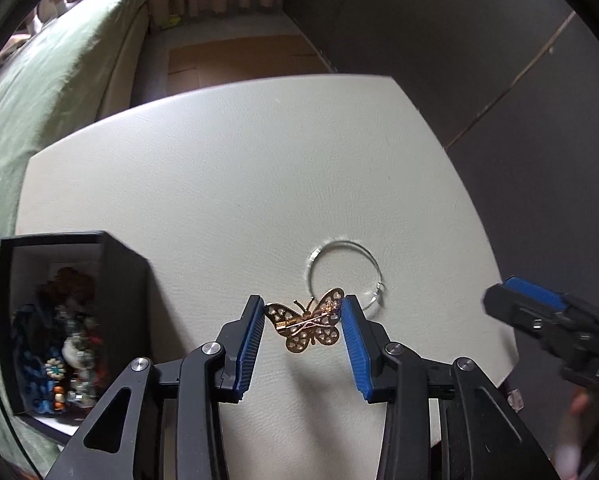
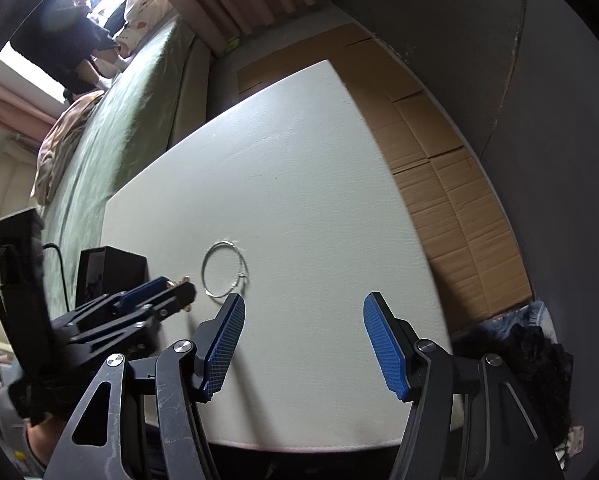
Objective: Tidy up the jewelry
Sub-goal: 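Grasp the gold butterfly pendant with the left gripper, then drop the butterfly into the box with the left gripper while the right gripper grasps the silver hoop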
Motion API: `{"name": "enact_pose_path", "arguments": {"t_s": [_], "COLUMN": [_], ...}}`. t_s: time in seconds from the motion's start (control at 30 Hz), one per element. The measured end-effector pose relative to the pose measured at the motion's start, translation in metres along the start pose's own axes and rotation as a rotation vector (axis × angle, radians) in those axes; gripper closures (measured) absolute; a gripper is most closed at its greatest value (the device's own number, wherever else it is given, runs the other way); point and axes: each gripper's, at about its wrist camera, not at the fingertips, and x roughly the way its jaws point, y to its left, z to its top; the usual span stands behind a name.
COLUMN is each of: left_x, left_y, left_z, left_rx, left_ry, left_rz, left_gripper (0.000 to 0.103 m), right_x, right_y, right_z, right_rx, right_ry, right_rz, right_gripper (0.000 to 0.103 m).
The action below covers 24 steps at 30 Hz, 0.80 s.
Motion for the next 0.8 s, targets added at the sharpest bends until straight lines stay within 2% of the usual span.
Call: {"name": "enact_pose_path", "arguments": {"t_s": [0.23, 0.4, 0.8], "left_x": [-0.033, -0.052, -0.080], "left_y": [0.028, 0.048, 0.093], "left_z": [0.002, -0.003, -0.011], "left_rx": [-0.039, -0.055, -0.130], "left_ry": [-0.061, -0.087, -0.126], "left_rz": [-0.010, -0.021, -0.088], "left_gripper": [0.062, 0.062, 0.062], "right_x": [0.013, 0.028, 0.059], "right_y": [0.025, 0.039, 0.065], "right_z": [0.001, 0.003, 0.007], "right_rx": [-0.045, -0.056, -0.076], "right_ry": [0.003, 0.030, 0.057], "right_rz": [-0.037, -0.061, -0.160], "right_gripper": [0.044, 0.065, 0.076]}}
